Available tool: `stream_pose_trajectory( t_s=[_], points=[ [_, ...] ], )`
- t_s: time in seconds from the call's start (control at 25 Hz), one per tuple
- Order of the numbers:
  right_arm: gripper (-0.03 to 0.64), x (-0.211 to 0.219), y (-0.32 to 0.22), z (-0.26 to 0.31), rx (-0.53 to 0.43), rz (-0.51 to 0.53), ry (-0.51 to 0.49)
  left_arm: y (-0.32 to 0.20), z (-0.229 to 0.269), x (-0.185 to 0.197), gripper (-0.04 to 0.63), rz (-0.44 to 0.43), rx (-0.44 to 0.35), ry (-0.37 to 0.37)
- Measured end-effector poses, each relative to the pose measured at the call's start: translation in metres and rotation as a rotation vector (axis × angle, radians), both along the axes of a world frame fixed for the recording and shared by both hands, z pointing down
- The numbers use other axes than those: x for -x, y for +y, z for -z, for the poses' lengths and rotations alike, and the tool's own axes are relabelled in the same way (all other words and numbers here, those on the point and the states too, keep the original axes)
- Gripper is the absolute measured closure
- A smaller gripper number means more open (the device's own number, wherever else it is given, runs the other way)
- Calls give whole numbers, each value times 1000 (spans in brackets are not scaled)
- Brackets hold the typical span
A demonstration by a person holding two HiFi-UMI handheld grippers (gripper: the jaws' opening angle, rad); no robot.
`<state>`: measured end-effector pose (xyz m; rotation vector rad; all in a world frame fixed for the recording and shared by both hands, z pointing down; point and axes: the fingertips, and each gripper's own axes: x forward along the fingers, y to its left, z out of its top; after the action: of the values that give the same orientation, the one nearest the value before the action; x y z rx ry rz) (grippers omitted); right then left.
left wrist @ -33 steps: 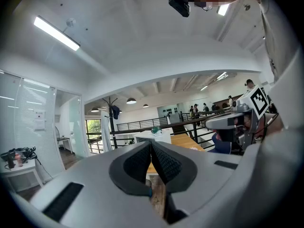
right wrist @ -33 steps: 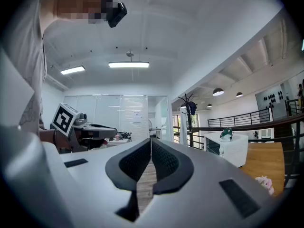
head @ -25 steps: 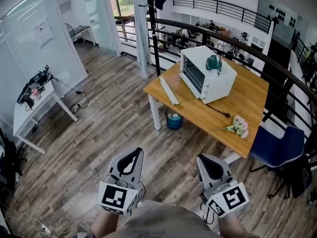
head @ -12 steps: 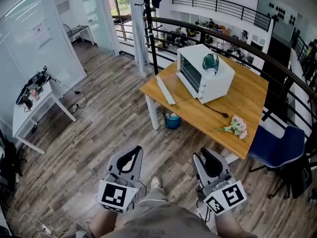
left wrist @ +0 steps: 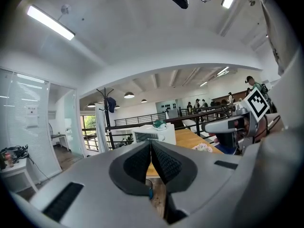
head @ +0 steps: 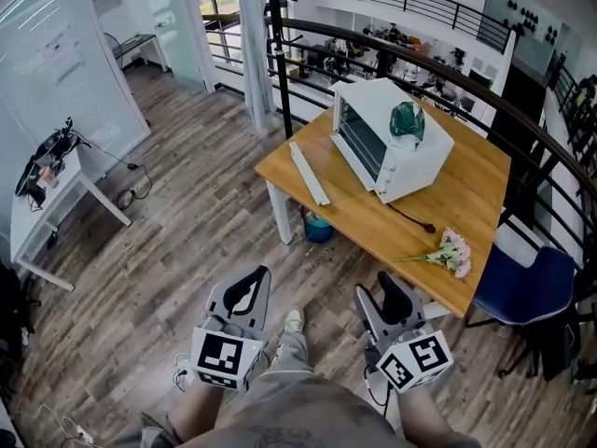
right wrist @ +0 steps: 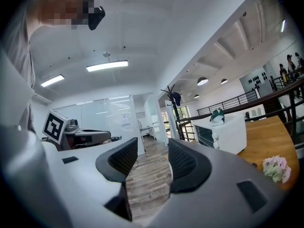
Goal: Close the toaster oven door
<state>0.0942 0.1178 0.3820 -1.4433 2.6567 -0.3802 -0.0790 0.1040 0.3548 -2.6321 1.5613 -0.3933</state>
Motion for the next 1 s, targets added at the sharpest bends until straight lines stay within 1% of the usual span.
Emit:
stream_pose_trajectory(
  t_s=[0.16, 0.36, 0.52, 0.64, 0.84, 1.0],
  points=[
    [416, 12, -54, -20, 72, -11, -18, -51, -17, 8, 575, -18, 57, -7],
    [416, 25, -125, -56, 162, -44, 12, -114, -40, 17, 575, -50, 125, -28],
    [416, 38, -175, -88, 242, -74, 23, -162, -64, 26, 575, -80, 173, -66],
    [414, 45, -210, -117, 302, -91, 27, -197, -83, 34, 575, -93, 213, -74],
    [413, 56, -254, -166, 387, -110, 36, -238, -122, 42, 575, -122, 280, -96],
    [407, 63, -272, -211, 468, -132, 59, -260, -155, 49, 575, -137, 336, -106]
  ],
)
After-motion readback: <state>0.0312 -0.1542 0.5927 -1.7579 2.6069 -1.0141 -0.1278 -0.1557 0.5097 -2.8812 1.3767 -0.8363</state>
